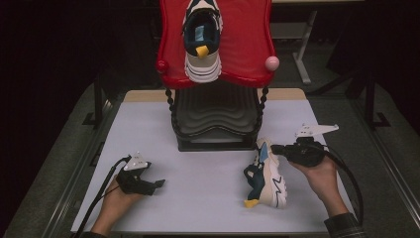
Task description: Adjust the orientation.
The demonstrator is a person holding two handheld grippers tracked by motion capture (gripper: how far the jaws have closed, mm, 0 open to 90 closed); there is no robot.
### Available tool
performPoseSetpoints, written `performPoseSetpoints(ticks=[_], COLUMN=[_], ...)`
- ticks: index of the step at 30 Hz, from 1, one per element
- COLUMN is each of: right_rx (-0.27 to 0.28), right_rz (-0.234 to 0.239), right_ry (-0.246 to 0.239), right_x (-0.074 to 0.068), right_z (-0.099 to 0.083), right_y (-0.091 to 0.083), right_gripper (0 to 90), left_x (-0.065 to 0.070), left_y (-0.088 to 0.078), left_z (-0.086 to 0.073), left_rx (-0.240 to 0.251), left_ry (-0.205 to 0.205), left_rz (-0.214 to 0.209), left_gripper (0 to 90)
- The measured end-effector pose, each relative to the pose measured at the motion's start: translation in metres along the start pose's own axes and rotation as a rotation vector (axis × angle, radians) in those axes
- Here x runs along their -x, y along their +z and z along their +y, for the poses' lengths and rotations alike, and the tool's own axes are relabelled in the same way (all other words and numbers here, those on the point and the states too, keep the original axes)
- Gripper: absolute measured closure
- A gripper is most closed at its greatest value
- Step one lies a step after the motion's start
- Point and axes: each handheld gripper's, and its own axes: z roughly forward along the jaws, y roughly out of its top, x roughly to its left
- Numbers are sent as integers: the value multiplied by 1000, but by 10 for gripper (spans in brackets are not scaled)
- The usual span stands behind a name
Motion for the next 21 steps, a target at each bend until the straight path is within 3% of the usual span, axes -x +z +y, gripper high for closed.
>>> performPoseSetpoints(ticks=[9, 21], right_rx=[5, 6], right_rz=[-27, -101], right_ry=[13, 70], right_x=[4, 23], right_z=[-4, -19], right_y=[-6, -28], right_gripper=[898, 898], left_x=[0, 0], left_y=[0, 0], left_z=[0, 0], left_rx=[1, 1], left_ry=[-1, -2], left_rz=[-1, -3], left_gripper=[129, 130])
